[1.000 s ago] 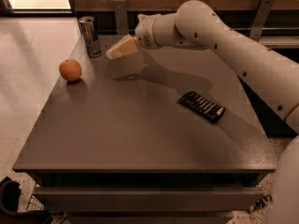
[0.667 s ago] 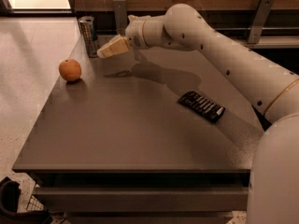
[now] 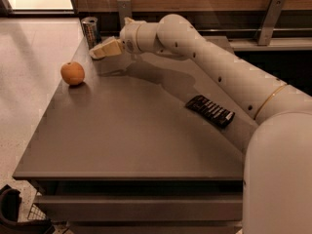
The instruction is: Pick redbull can
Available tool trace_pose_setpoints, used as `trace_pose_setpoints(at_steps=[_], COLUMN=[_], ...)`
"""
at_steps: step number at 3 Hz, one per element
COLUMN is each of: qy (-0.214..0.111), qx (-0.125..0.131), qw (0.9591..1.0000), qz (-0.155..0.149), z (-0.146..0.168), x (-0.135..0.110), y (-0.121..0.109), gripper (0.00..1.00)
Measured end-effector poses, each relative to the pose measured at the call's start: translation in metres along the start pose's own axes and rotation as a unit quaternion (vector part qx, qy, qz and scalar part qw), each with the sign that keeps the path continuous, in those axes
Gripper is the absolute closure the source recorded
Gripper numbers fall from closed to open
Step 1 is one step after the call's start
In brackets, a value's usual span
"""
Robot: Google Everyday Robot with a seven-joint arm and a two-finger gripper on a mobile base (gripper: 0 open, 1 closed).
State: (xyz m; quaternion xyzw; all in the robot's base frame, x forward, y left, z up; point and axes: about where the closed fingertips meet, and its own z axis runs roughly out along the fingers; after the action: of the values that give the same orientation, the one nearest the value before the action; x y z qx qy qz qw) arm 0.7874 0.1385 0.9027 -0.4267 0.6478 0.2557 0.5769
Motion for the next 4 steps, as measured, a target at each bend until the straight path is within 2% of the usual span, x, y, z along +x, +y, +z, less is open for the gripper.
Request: trace_pose_setpoints(at_steps=[2,3,4], qy=[-0.035,-0.044,-0.048], qx=[0.008,-0.005,-0.012], qw=[0.9992,0.9988,0.9985], qz=[0.017,0.023,0.024], z=[0.038,0.058,0.067], x=[-0.004,-0.008,-0.011], y=[0.008,0.015,0.018], gripper=[0.00,0.03,0.26])
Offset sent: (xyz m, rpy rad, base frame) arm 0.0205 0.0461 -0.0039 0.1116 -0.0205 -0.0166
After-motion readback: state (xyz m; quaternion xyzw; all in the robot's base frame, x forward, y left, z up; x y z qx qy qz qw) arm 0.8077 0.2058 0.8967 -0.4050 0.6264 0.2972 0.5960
